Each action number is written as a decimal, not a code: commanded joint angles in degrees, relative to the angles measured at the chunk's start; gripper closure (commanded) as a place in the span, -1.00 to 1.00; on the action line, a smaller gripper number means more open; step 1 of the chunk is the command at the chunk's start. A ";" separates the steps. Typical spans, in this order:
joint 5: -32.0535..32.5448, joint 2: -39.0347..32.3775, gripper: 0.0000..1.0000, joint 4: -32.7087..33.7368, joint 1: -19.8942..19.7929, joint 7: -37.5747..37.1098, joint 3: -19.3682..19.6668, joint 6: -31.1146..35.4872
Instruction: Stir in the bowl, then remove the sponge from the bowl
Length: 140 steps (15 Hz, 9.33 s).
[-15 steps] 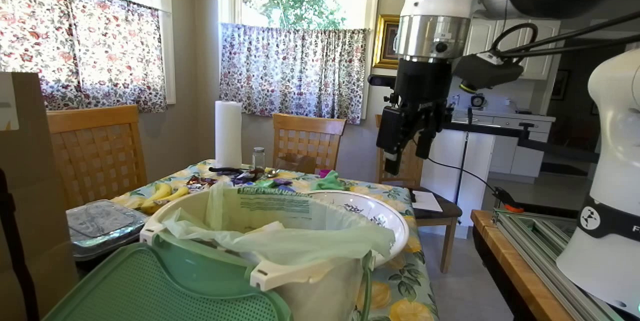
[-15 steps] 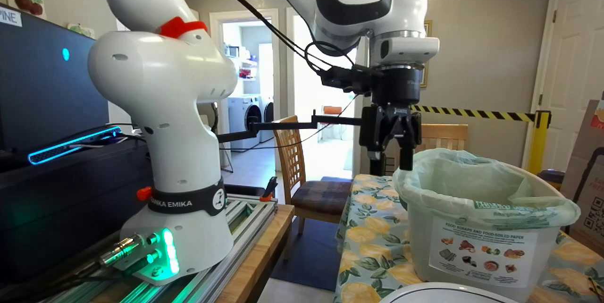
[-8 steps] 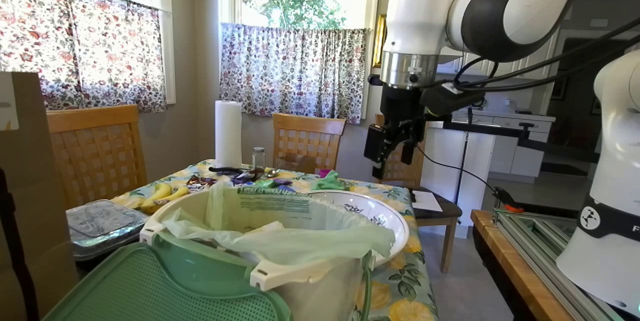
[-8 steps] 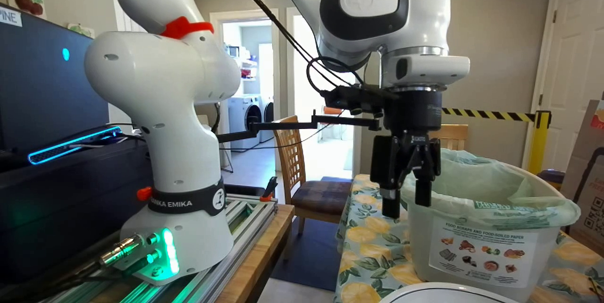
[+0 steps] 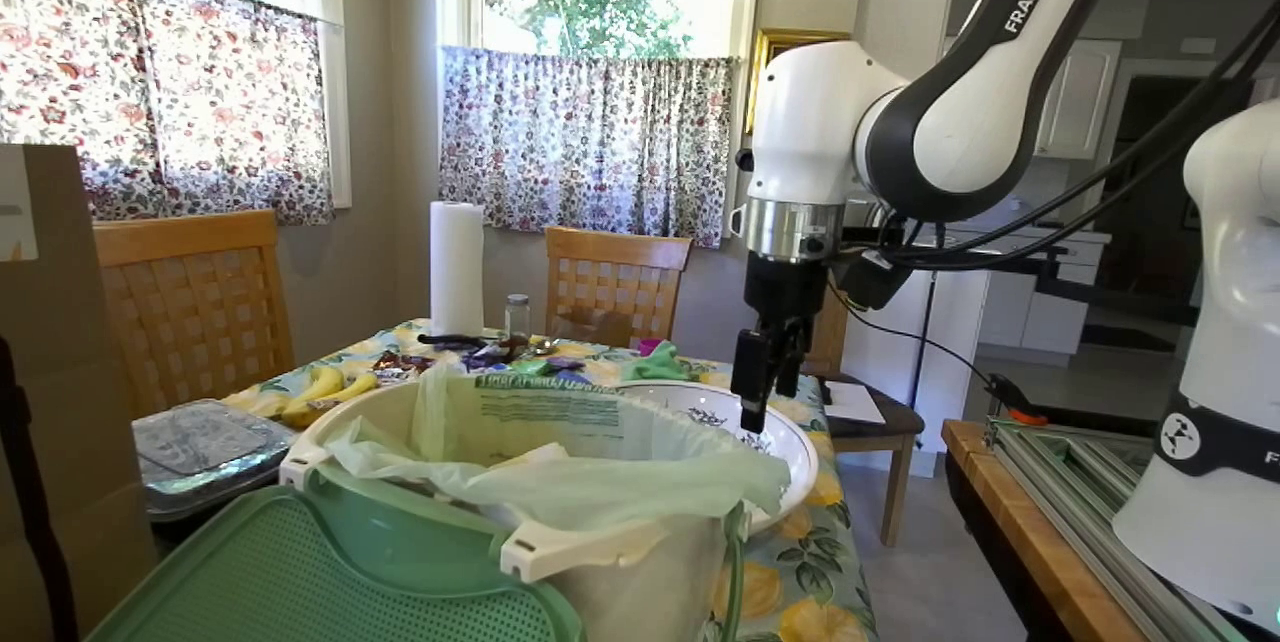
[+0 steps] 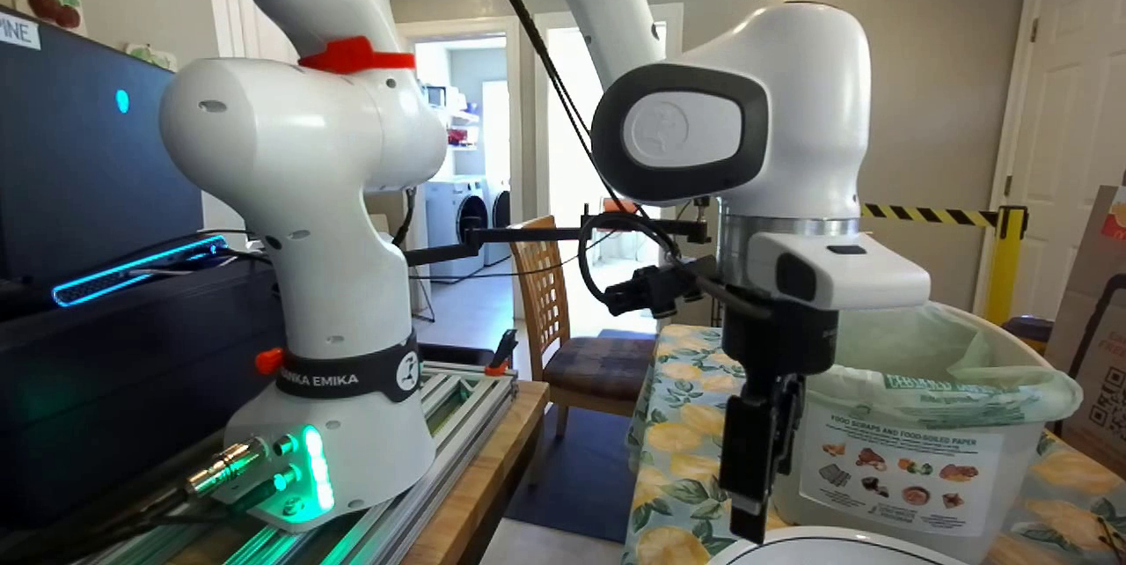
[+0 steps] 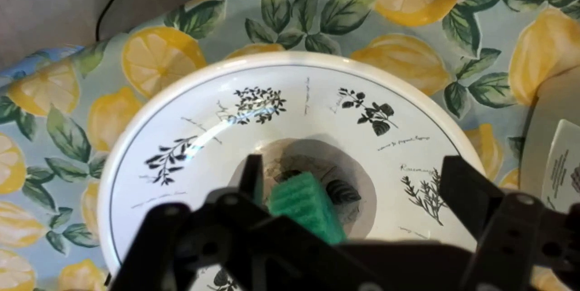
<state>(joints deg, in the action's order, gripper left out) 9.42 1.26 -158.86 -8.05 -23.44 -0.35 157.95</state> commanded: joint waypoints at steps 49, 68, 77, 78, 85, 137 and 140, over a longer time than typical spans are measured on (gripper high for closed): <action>0.75 -28.99 -1.00 14.99 -17.31 11.26 -13.54 34.70; -15.25 -20.94 -1.00 13.35 -13.06 14.89 -11.82 9.89; 4.12 -26.34 -1.00 14.75 15.06 3.42 19.54 14.68; 3.21 -26.62 -1.00 14.66 16.44 3.50 20.45 15.71; -5.48 -30.89 -1.00 14.90 18.40 6.14 19.45 23.55; -14.44 -30.09 0.98 22.79 8.39 8.51 7.23 3.02; -12.45 -28.47 0.43 22.15 10.63 7.10 9.41 2.00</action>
<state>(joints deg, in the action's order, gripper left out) -4.97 -28.44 -137.00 0.80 -16.47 6.90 162.32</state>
